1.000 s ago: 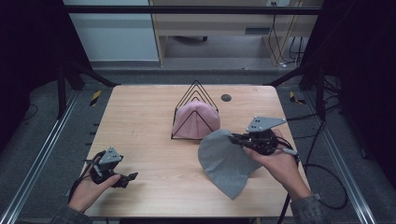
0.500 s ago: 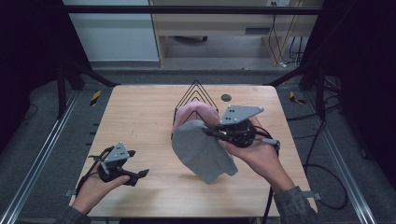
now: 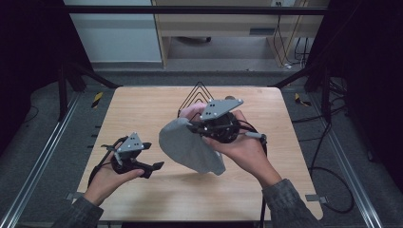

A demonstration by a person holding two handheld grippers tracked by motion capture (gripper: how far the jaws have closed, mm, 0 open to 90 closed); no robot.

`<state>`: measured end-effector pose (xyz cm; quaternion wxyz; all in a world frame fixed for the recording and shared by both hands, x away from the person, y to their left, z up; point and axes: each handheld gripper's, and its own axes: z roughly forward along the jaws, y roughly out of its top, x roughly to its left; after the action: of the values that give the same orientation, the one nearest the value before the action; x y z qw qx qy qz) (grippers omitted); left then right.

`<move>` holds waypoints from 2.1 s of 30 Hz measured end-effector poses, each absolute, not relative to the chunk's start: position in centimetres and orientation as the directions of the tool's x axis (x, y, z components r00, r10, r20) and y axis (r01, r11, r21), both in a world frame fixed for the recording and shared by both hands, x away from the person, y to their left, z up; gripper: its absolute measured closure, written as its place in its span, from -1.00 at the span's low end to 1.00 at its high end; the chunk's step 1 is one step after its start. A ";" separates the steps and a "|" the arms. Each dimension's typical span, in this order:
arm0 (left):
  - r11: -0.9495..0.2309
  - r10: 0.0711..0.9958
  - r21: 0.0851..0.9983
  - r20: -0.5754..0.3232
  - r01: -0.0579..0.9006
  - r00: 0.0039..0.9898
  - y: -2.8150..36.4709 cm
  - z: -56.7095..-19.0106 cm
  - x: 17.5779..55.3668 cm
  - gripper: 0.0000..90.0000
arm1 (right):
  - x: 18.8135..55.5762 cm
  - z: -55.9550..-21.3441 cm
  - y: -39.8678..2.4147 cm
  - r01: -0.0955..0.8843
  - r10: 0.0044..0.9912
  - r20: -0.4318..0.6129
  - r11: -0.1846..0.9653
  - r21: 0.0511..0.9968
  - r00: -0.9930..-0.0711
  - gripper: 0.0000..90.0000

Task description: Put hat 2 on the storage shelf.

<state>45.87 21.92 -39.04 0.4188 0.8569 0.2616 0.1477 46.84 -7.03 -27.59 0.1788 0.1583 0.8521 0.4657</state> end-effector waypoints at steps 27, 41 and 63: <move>-0.554 0.536 0.793 0.109 0.252 0.837 17.2 -34.9 47.5 0.93 | 47.9 -30.2 -11.5 0.222 0.570 -0.084 0.447 0.867 -0.818 0.90; -0.580 0.538 0.781 0.154 0.232 0.829 16.3 -30.4 47.8 0.94 | 47.7 -29.1 -13.4 0.233 0.591 -0.038 0.376 0.897 -0.806 0.89; -0.591 0.538 0.782 0.197 0.200 0.819 15.5 -28.0 48.9 0.94 | 49.2 -27.5 -14.1 0.233 0.606 -0.039 0.363 0.902 -0.795 0.89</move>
<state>48.89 15.46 -27.96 0.3990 0.8663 0.2130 0.2119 49.21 -14.14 -27.54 0.1862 0.2606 0.8041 0.5008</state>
